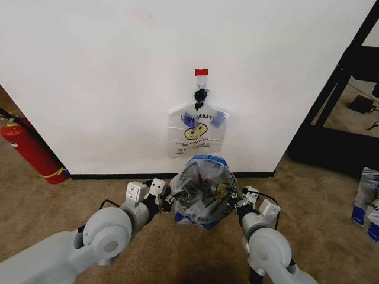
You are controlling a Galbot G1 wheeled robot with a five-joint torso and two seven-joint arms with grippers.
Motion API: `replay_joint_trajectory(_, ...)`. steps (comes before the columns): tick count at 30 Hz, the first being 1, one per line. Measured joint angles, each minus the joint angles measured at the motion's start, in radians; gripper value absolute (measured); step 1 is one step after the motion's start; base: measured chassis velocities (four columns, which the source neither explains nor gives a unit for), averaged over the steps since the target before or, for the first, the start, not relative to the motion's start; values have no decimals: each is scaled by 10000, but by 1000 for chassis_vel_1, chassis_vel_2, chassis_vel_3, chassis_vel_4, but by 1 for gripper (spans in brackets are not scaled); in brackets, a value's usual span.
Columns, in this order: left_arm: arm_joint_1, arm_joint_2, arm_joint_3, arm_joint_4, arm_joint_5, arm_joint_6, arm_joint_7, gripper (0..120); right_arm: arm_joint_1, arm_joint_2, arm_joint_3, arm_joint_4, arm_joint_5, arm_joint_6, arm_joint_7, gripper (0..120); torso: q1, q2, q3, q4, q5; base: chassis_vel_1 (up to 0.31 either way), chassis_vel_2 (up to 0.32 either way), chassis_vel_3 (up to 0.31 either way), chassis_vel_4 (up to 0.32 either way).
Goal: Pick up the garbage bag from the wall and place it over the trash bin.
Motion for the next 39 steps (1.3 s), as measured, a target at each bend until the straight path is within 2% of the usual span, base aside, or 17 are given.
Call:
replay_joint_trajectory(4, -11, -122, 64, -12, -35, 0, 6, 0, 34, 13, -37, -29, -5, 0, 0, 0, 0, 0, 0, 0, 0, 0, 0, 0, 0)
replay_joint_trajectory(16, -3, 31, -222, -74, -22, -17, 207, 0, 106, 42, -37, -160, -5, 20, -29, 0, 0, 0, 0, -1, 0, 0, 0, 0, 0)
replay_joint_trajectory(32, 10, -270, -209, 1305, 173, -216, 640, 0, -3, 29, -62, 83, 298, 354, -636, 0, 0, 0, 0, 0, -1, 0, 0, 0, 0)
replay_joint_trajectory(39, 120, -200, -282, 1000, 202, -265, 796, 0, -102, 52, -90, 119, 300, 355, -695, 0, 0, 0, 0, -1, 0, 0, 0, 0, 0)
